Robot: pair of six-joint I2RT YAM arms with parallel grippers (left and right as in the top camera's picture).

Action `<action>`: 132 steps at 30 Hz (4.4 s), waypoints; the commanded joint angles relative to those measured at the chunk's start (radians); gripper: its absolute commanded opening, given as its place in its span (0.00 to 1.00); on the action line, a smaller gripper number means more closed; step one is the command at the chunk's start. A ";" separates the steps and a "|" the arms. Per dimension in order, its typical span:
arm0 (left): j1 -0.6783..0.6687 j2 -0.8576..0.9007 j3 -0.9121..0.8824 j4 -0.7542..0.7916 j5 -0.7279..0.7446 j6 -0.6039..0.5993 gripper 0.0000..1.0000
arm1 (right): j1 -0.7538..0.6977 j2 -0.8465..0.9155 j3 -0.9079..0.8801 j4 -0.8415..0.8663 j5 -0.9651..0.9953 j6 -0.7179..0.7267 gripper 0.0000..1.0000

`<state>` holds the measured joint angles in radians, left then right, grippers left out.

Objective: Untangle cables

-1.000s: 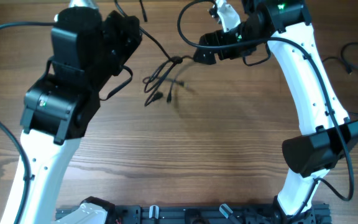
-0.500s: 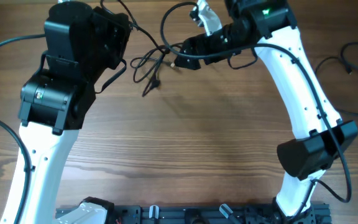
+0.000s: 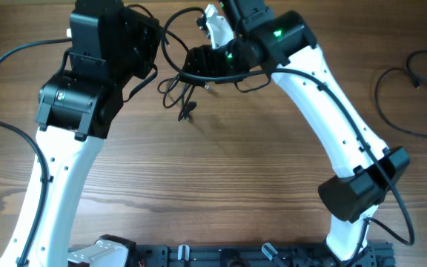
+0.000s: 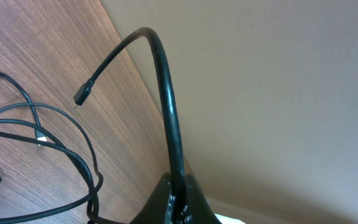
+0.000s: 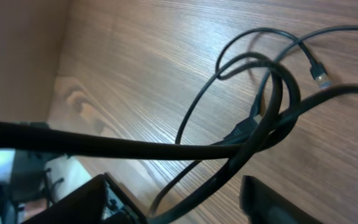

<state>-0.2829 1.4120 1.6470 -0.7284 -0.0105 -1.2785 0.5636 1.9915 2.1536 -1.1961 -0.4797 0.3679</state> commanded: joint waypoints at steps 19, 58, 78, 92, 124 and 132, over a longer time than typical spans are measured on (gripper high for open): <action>0.006 0.009 0.014 -0.103 -0.023 0.155 0.04 | -0.386 -0.283 -0.007 0.029 0.053 -0.027 0.04; 0.661 0.117 0.008 -0.443 -0.632 0.254 0.04 | -0.834 -0.084 -0.008 -0.232 0.512 -0.087 0.04; 0.372 0.202 0.008 -0.454 0.236 0.617 0.04 | -0.518 -0.085 -0.007 -0.140 -0.090 -0.367 0.04; 0.255 0.211 0.007 -0.451 0.238 0.615 0.36 | -0.386 -0.075 -0.008 -0.093 0.224 -0.076 0.81; 0.101 0.339 0.006 -0.359 0.166 0.508 1.00 | -0.249 0.015 -0.748 0.664 0.352 -0.341 0.29; 0.101 0.339 0.006 -0.359 0.166 0.508 1.00 | -0.246 0.031 -0.754 0.714 0.286 -0.333 0.29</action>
<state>-0.1806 1.7470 1.6478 -1.0878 0.1688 -0.7650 0.3119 1.9991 1.4109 -0.4923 -0.1635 0.0425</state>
